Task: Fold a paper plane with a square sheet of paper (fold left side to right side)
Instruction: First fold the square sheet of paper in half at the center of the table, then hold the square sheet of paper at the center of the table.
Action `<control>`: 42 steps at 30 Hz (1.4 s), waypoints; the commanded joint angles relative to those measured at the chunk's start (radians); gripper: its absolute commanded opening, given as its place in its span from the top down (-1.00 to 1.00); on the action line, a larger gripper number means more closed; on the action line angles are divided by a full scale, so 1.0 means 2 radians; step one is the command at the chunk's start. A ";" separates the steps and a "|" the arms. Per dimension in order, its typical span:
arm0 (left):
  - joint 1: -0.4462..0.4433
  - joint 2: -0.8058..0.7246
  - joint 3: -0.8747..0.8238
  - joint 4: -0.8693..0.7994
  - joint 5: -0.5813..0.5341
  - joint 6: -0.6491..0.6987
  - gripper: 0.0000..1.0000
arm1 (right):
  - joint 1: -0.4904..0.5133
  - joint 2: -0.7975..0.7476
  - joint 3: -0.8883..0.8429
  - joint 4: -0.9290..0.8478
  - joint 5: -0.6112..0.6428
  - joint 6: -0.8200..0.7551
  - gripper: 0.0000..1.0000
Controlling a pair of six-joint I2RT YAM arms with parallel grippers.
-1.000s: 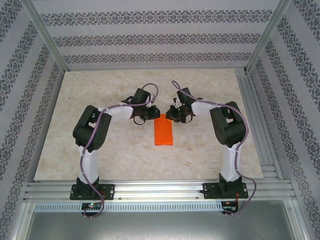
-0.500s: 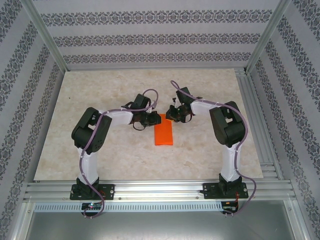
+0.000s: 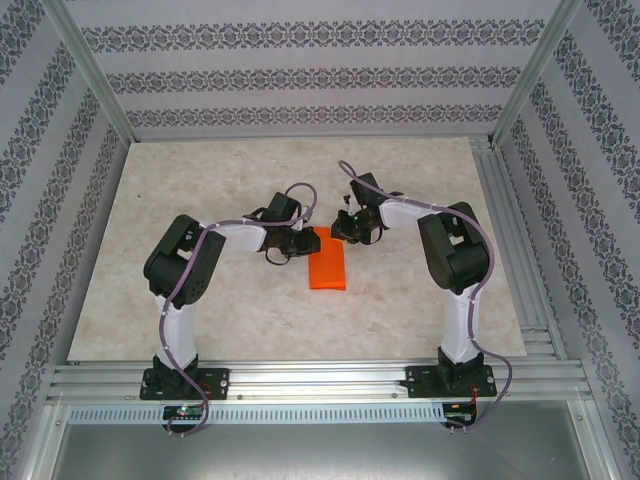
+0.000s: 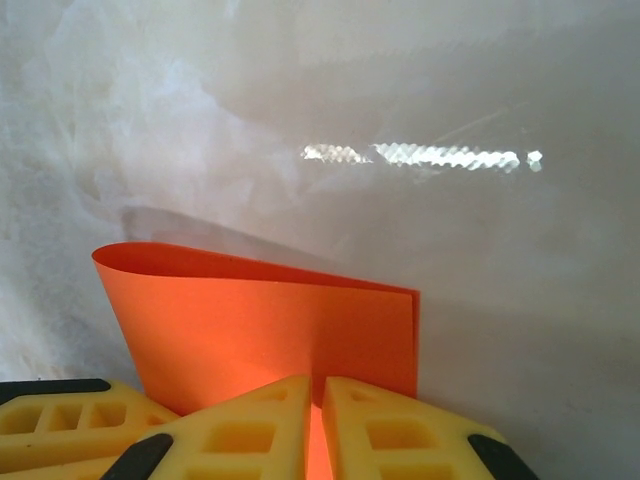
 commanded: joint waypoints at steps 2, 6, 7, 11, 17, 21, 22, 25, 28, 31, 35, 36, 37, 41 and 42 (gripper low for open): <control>0.005 -0.021 -0.025 -0.060 -0.047 0.025 0.67 | -0.002 0.028 -0.004 -0.038 0.047 -0.015 0.71; 0.010 -0.050 -0.040 -0.069 -0.047 0.029 0.66 | -0.002 0.026 -0.004 -0.037 0.044 -0.016 0.72; 0.011 -0.058 -0.039 -0.071 -0.046 0.030 0.66 | -0.002 0.025 -0.004 -0.037 0.043 -0.017 0.71; 0.012 -0.071 -0.021 -0.066 -0.027 0.025 0.66 | -0.001 0.023 -0.002 -0.037 0.041 -0.016 0.71; 0.004 -0.036 0.020 -0.037 0.007 0.005 0.66 | -0.001 0.023 0.002 -0.039 0.040 -0.017 0.71; 0.002 -0.003 0.040 -0.027 0.014 -0.001 0.66 | 0.000 0.022 0.003 -0.041 0.041 -0.018 0.71; 0.001 0.006 0.045 -0.026 0.014 -0.001 0.66 | 0.000 0.022 0.003 -0.041 0.040 -0.018 0.71; 0.001 0.028 0.056 -0.025 0.011 -0.002 0.66 | 0.001 0.022 0.005 -0.042 0.039 -0.018 0.71; 0.001 0.042 0.058 -0.026 0.005 -0.003 0.67 | 0.002 0.019 0.007 -0.040 0.035 -0.018 0.71; 0.000 0.043 0.048 -0.027 -0.002 -0.001 0.67 | 0.002 0.011 0.011 -0.036 0.028 -0.019 0.69; 0.001 0.039 0.031 -0.027 -0.009 0.000 0.68 | -0.001 -0.020 0.030 -0.043 0.028 -0.029 0.64; 0.001 0.038 0.027 -0.026 -0.010 0.000 0.68 | -0.003 -0.029 0.034 -0.046 0.027 -0.034 0.63; 0.000 0.037 0.025 -0.025 -0.011 0.000 0.67 | -0.005 -0.043 0.038 -0.048 0.025 -0.037 0.58; 0.001 0.037 0.022 -0.023 -0.013 -0.001 0.68 | -0.012 -0.106 0.021 -0.062 0.031 -0.045 0.39; 0.001 0.037 0.022 -0.022 -0.014 -0.001 0.68 | -0.012 -0.121 0.008 -0.059 0.028 -0.043 0.39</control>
